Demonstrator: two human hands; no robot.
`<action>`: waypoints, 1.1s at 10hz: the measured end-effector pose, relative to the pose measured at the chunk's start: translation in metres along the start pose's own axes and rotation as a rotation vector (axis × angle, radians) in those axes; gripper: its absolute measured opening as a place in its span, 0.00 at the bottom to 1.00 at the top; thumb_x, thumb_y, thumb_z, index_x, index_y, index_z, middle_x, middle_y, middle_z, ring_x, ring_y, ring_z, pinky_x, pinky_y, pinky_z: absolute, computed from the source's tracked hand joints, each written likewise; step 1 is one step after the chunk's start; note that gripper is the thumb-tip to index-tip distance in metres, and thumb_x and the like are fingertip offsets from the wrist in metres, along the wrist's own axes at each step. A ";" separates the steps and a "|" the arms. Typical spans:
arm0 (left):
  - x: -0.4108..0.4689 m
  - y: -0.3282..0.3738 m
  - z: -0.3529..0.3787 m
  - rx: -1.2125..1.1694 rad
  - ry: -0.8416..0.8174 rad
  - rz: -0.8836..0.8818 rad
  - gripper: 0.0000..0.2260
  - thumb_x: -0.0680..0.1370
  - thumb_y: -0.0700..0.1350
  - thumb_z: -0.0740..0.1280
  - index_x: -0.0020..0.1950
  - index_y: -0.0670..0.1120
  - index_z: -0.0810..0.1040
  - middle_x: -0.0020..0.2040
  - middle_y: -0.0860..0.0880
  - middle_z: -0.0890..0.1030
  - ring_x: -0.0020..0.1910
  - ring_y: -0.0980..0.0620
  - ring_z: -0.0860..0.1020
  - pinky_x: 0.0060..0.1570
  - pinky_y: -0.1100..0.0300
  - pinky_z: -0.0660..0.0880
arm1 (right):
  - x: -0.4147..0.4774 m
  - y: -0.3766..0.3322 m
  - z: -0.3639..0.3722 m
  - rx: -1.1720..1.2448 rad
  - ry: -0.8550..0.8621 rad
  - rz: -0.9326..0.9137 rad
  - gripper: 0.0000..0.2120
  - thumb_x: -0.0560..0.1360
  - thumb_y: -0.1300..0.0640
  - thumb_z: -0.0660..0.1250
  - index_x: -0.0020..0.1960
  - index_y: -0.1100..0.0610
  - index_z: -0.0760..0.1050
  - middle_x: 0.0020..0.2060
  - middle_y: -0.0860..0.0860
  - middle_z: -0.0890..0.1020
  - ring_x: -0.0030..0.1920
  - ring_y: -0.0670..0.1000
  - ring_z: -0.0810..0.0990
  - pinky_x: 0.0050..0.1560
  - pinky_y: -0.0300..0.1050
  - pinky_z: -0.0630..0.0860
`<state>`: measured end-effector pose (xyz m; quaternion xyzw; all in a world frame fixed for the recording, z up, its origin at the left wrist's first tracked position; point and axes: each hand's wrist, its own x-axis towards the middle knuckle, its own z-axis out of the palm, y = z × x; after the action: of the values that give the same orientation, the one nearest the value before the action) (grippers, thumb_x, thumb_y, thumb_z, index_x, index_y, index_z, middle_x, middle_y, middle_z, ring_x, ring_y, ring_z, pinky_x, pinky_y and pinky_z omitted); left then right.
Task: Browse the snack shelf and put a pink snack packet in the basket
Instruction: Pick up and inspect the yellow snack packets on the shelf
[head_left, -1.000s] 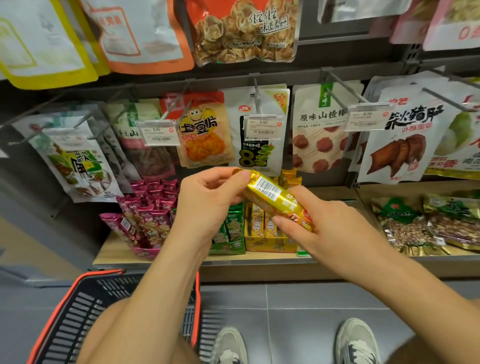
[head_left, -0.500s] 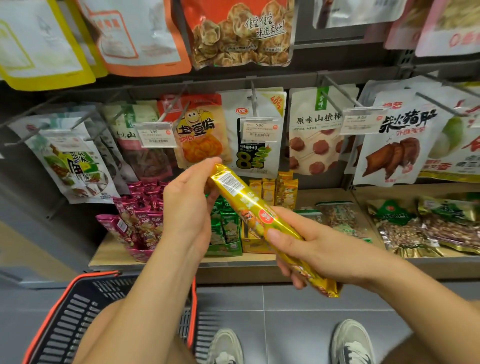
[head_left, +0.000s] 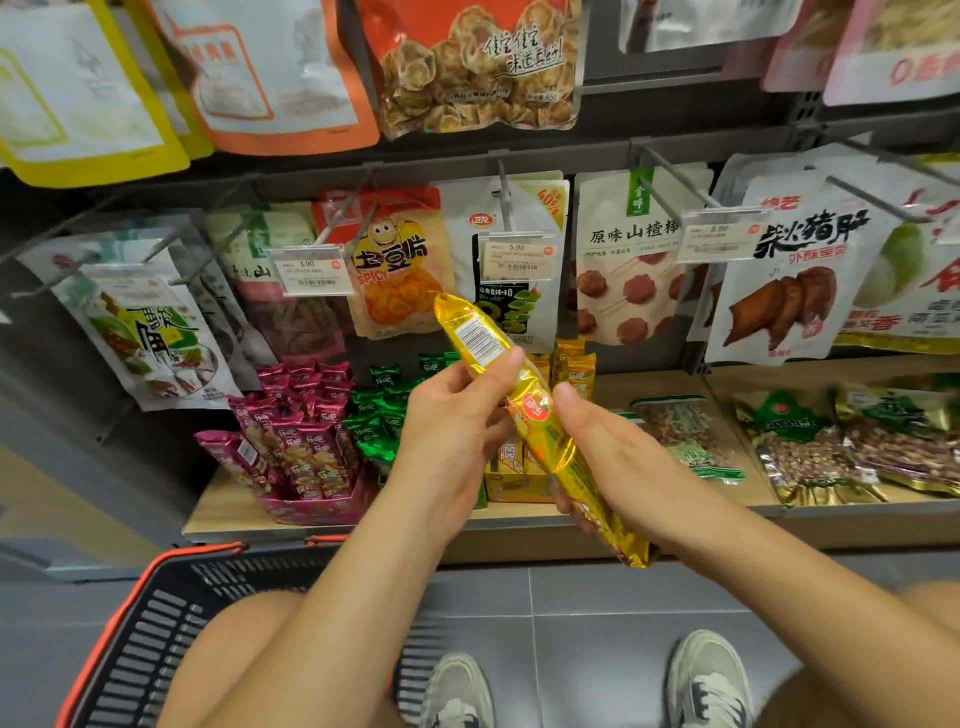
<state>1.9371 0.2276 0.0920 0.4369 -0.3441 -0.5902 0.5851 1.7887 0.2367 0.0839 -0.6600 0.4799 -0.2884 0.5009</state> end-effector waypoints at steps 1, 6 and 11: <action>-0.002 0.000 0.002 0.102 -0.009 0.064 0.10 0.72 0.44 0.73 0.50 0.42 0.81 0.40 0.48 0.84 0.36 0.55 0.82 0.33 0.65 0.76 | 0.005 0.002 0.001 0.110 -0.097 -0.009 0.30 0.74 0.30 0.48 0.69 0.43 0.69 0.52 0.37 0.76 0.45 0.32 0.74 0.52 0.30 0.70; -0.012 -0.026 0.012 0.789 -0.372 0.002 0.13 0.68 0.49 0.79 0.49 0.48 0.84 0.41 0.53 0.86 0.40 0.56 0.83 0.45 0.55 0.81 | 0.013 -0.015 -0.052 0.833 0.286 -0.144 0.15 0.71 0.49 0.68 0.51 0.59 0.78 0.42 0.54 0.81 0.44 0.51 0.80 0.49 0.50 0.79; -0.007 -0.001 -0.012 0.954 -0.315 0.063 0.26 0.61 0.46 0.82 0.56 0.59 0.79 0.42 0.51 0.82 0.35 0.59 0.79 0.42 0.63 0.78 | 0.013 -0.005 -0.076 0.912 0.616 -0.016 0.15 0.81 0.53 0.62 0.66 0.55 0.69 0.50 0.56 0.80 0.52 0.58 0.83 0.48 0.57 0.82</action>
<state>1.9472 0.2357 0.0868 0.5506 -0.6728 -0.4079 0.2788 1.7299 0.1954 0.1121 -0.2649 0.4256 -0.6509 0.5701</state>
